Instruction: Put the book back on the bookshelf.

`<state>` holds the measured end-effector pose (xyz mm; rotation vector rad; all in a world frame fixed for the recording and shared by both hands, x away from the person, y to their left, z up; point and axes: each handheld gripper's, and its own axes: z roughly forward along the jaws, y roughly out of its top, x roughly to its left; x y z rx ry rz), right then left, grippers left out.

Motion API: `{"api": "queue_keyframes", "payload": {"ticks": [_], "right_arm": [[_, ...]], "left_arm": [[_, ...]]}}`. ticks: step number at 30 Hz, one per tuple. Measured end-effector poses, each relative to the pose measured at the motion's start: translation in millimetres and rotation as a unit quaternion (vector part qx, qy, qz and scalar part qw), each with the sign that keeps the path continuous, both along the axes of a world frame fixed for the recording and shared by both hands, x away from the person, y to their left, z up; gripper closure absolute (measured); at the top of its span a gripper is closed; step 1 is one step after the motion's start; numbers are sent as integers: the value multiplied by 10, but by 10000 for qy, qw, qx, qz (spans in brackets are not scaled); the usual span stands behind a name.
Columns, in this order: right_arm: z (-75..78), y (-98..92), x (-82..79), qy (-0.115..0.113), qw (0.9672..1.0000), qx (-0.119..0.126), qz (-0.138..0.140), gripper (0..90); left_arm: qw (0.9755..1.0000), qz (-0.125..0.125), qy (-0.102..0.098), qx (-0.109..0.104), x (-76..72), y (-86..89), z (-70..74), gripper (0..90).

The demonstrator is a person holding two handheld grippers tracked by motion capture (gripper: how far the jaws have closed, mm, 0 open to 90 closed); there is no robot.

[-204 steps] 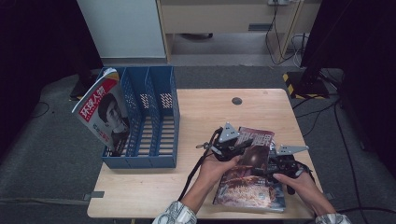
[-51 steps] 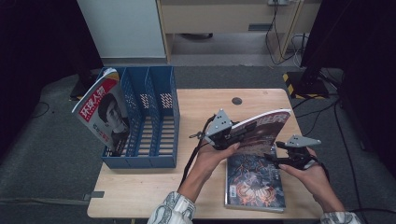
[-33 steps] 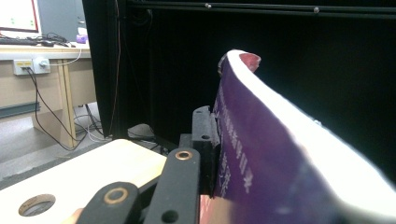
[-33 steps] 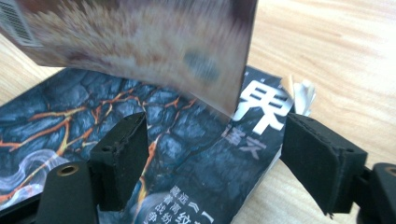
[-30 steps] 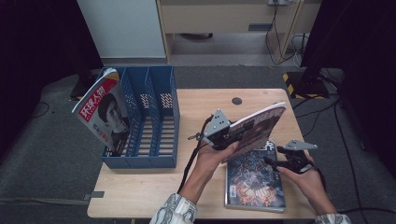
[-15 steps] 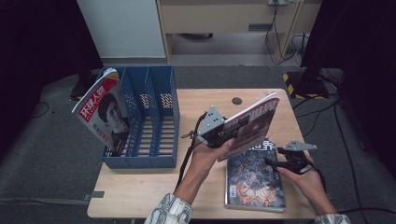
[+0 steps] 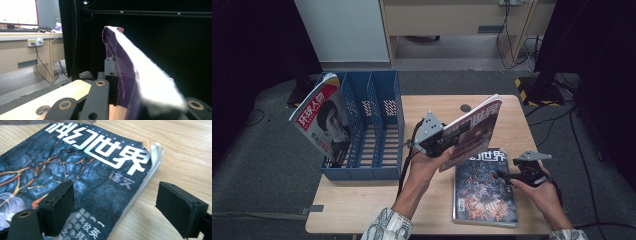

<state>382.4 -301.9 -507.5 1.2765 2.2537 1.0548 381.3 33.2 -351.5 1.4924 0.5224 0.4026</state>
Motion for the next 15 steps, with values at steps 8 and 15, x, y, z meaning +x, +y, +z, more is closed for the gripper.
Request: {"api": "queue_keyframes", "payload": {"ticks": [8,15], "right_arm": [[36,-144,-35,-226,9992,-302,-117,361],[26,-291,-43,-278,9982,-274,-456,407]], "left_arm": [[9999,154,-17,-7,-21,178,62,839],[9995,298,-48,-45,-48,327,131,839]]}}
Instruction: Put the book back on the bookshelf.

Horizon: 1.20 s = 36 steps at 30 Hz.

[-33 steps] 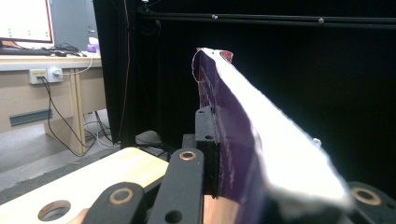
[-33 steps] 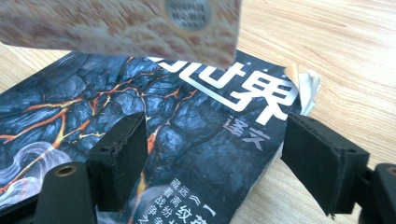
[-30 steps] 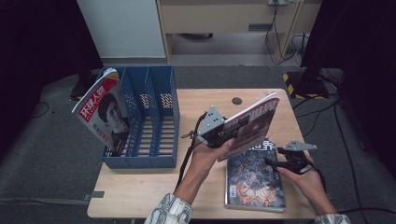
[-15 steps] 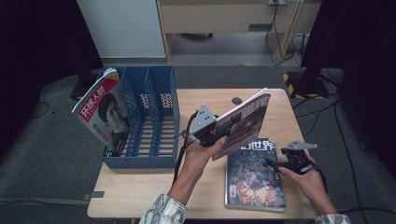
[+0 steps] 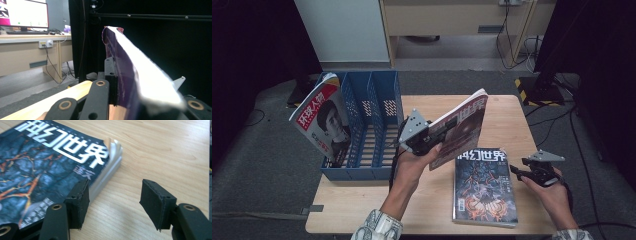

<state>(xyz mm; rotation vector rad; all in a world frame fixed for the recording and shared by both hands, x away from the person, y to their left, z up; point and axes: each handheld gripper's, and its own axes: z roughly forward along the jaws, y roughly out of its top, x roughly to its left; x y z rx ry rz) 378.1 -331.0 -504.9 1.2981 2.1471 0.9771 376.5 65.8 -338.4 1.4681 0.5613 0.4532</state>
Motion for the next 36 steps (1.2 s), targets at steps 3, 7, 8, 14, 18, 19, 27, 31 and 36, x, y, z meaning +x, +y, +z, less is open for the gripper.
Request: {"api": "queue_keyframes", "payload": {"ticks": [3,7,8,14,18,19,27,31,36], "right_arm": [[-59,-31,13,128,9999,-62,-53,397],[-118,-48,29,274,9996,-89,-73,369],[-130,-54,33,283,9995,-83,-89,357],[-204,-101,51,461,9988,-102,-150,325],[-254,-114,59,499,9986,-101,-174,267],[-254,-114,59,499,9986,-101,-174,267],[-314,-94,24,265,9995,13,-167,202],[-322,-95,22,230,9996,15,-155,198],[-323,-93,18,228,9996,33,-173,197]], "left_arm": [[10000,40,-23,2,-15,53,41,839],[10000,70,-49,6,-31,95,82,839],[10000,76,-54,8,-35,108,94,839],[9999,139,-80,35,-49,162,136,839],[9997,199,-110,5,-75,240,179,839],[9997,199,-110,5,-75,240,179,839],[9993,349,-140,-47,-147,420,271,839],[9989,434,-166,-72,-182,518,319,839],[9980,599,-188,-99,-220,675,376,839]]}}
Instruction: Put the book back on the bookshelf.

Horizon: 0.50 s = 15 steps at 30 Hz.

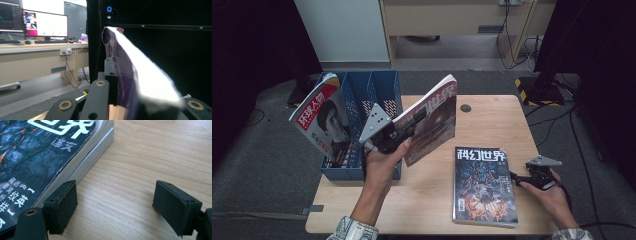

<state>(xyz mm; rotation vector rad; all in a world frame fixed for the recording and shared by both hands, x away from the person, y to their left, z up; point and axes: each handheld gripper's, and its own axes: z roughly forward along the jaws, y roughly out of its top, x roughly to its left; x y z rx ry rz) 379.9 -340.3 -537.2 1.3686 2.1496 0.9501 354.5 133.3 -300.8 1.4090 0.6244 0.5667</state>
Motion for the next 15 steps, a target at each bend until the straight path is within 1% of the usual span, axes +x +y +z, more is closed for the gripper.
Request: {"api": "queue_keyframes", "payload": {"ticks": [6,7,14,15], "right_arm": [[0,1,0,-1,10000,0,0,197],[0,1,0,-1,10000,0,0,197],[-1,1,-1,-13,10000,-11,7,197],[-1,1,-1,-13,10000,-11,7,197]], "left_arm": [[9999,135,-41,-23,-45,149,56,839],[9999,135,-41,-23,-45,149,56,839],[9995,322,-56,-6,-74,347,77,839],[9995,322,-56,-6,-74,347,77,839]]}}
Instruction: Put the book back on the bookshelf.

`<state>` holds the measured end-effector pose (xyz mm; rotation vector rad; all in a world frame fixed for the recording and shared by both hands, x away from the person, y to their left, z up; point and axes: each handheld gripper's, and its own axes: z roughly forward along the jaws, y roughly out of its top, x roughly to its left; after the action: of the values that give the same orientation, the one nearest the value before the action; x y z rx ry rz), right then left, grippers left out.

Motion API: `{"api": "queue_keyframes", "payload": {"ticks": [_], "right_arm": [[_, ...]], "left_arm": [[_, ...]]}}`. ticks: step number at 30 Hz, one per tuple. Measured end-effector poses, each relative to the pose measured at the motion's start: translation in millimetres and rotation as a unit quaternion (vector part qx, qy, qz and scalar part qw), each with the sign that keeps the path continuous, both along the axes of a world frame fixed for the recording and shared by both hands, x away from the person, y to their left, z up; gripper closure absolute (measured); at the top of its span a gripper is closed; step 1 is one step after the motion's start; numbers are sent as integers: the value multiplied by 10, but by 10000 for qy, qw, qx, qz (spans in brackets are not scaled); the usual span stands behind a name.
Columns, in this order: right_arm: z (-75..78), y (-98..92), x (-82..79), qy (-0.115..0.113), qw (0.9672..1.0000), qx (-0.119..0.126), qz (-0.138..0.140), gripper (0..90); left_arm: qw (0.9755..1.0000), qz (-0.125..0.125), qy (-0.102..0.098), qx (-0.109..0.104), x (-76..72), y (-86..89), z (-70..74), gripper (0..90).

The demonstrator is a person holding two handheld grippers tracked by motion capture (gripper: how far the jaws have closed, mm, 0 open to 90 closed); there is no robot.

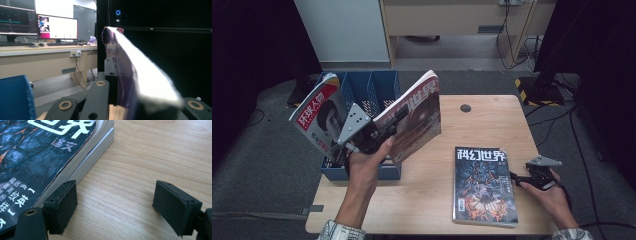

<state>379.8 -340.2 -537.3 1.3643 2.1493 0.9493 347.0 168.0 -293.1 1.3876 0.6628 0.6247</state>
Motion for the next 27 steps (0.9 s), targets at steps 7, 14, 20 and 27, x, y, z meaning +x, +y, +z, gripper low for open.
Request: {"api": "queue_keyframes", "payload": {"ticks": [7,14,20,27], "right_arm": [[0,1,-1,-1,10000,0,-2,197],[-1,8,-6,2,10000,12,1,197],[0,10,-10,13,10000,12,11,197],[0,10,-10,13,10000,14,10,197]], "left_arm": [[9998,189,5,13,-40,196,5,839],[9995,323,-10,20,-64,349,18,839],[9988,486,18,22,-73,501,-1,839],[9980,625,61,-19,-93,647,-58,839]]}}
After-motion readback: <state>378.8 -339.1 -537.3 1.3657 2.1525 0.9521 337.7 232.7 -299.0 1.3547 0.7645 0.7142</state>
